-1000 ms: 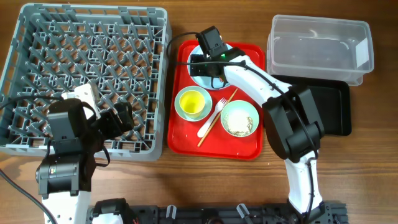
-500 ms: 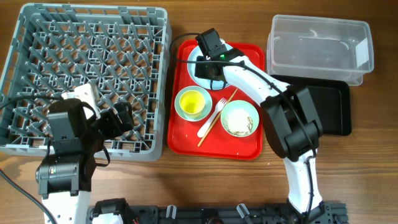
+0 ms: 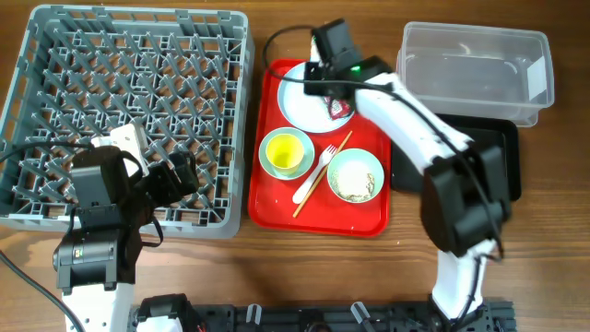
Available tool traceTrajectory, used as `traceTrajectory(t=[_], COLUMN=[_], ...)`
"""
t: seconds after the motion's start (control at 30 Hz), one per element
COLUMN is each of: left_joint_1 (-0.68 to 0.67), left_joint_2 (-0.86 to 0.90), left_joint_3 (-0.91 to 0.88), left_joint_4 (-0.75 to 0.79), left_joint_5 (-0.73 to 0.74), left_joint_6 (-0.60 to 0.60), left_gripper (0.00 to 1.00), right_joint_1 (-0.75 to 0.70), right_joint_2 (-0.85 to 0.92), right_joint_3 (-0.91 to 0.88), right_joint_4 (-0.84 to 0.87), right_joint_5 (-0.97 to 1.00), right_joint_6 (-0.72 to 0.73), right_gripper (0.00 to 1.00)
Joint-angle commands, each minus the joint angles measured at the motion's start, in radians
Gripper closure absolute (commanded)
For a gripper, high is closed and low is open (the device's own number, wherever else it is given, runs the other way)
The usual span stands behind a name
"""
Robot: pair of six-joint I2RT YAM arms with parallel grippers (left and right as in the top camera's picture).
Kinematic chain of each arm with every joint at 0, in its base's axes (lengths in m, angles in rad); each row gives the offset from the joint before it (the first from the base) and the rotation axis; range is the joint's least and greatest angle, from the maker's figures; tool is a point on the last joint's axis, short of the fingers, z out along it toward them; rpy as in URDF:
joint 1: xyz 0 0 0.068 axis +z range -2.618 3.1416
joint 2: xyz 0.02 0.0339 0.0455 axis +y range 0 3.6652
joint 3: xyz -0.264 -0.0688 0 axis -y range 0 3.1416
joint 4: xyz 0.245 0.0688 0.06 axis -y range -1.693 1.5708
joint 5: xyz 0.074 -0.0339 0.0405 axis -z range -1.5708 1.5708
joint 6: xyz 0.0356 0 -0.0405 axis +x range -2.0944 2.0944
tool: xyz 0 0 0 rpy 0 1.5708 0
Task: Sort waste into correct bins and load items into the dishwasher rack
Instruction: 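Carry the tissue with the right gripper into the clear bin, then return the right gripper to the plate and grasp the red wrapper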
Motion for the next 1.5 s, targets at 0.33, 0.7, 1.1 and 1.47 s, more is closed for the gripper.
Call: traceTrajectory(t=[0.33, 0.7, 1.1, 1.47], left_joint_1=[0.001, 0.001, 0.001, 0.001], left_joint_2=[0.001, 0.001, 0.001, 0.001], left_joint_3=[0.019, 0.019, 0.019, 0.019], left_joint_4=[0.000, 0.000, 0.000, 0.000], left_joint_5=[0.012, 0.012, 0.012, 0.012], left_joint_6=[-0.005, -0.005, -0.005, -0.005], left_gripper=[0.00, 0.00, 0.00, 0.00], right_joint_1=[-0.338, -0.367, -0.101, -0.077], right_joint_2=[-0.174, -0.174, -0.036, 0.122], right_joint_3=[0.016, 0.016, 0.016, 0.016], right_joint_4=[-0.203, -0.131, -0.123, -0.092], right_joint_5=[0.118, -0.209, -0.175, -0.106], right_joint_6=[-0.090, -0.195, -0.426, -0.372], right_gripper=[0.95, 0.25, 0.23, 0.22])
